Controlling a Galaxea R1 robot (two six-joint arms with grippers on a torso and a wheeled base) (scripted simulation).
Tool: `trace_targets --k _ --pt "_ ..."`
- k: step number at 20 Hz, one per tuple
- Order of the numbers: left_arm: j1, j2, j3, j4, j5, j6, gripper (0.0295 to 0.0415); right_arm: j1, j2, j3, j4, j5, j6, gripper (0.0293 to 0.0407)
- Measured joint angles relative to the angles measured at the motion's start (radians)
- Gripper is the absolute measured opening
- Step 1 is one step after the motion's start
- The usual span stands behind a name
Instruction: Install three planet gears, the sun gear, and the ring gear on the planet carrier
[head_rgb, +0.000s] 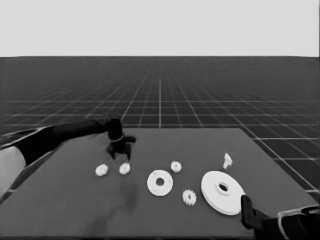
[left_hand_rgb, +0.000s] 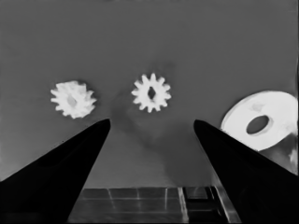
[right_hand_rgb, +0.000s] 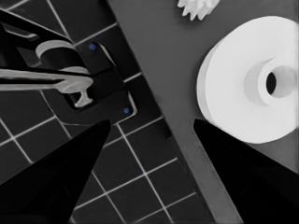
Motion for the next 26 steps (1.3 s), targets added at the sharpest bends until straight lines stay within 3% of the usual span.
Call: trace_targets --k 2,3,5,12,14,22,24,26 --pt "0.002 0.019 -0.050 -0.019 0.001 0.010 0.0385 0.000 0.000 0.000 0.000 0.000 0.000 0.0385" --pt "0.069 0.039 -0.103 0.037 -0.044 0.032 0.0385 0.000 0.000 0.000 0.000 0.000 0.000 0.0385" --pt "0.147 0.072 -0.183 0.080 -0.094 0.065 0.0385 0.000 0.000 0.000 0.000 0.000 0.000 0.0385" --pt "0.178 0.095 -0.238 0.096 -0.122 0.089 0.0385 0.000 0.000 0.000 0.000 0.000 0.000 0.0385" --pt "0.178 0.093 -0.240 0.097 -0.122 0.090 0.0315 0.000 0.000 0.000 0.000 0.000 0.000 0.0385" --pt "0.178 0.094 -0.241 0.097 -0.123 0.090 0.0313 0.000 0.000 0.000 0.000 0.000 0.000 0.0385" --pt "0.070 0.039 -0.106 0.024 -0.035 0.029 0.0313 0.000 0.000 0.000 0.000 0.000 0.000 0.0385" --pt "0.024 0.032 -0.086 -0.010 -0.010 0.020 0.0313 0.000 0.000 0.000 0.000 0.000 0.000 0.0385"
